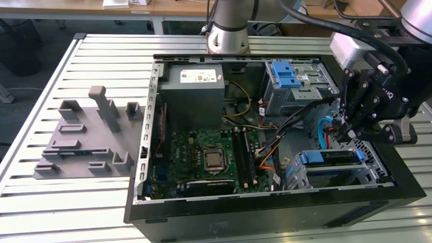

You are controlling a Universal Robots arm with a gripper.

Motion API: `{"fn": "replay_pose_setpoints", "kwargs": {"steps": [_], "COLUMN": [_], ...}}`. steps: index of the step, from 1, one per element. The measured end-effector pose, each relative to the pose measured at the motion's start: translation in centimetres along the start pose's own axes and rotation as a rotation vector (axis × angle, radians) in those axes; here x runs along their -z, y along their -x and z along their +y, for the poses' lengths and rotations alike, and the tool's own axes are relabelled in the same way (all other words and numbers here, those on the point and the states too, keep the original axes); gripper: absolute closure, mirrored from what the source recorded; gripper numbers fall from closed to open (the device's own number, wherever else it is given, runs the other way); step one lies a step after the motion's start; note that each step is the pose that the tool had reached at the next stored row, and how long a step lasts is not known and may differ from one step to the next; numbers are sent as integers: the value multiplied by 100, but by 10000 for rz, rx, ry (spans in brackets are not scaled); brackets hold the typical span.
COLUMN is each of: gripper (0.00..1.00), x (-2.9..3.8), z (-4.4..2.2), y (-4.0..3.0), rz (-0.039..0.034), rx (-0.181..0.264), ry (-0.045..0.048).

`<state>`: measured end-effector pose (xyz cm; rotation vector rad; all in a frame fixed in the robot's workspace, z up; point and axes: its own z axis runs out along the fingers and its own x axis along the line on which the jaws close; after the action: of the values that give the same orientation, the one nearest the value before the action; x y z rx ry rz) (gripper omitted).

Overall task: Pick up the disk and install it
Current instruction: 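Insert the first disk wire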

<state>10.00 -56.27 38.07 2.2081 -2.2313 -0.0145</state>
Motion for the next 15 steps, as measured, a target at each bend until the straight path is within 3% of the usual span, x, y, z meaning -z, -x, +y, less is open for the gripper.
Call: {"fn": "replay_pose_setpoints", "kwargs": {"steps": [15], "gripper": [89], "x": [-1], "z": [-65], "y": [24], "rz": [0], "rx": [0], "ry": [0]}}
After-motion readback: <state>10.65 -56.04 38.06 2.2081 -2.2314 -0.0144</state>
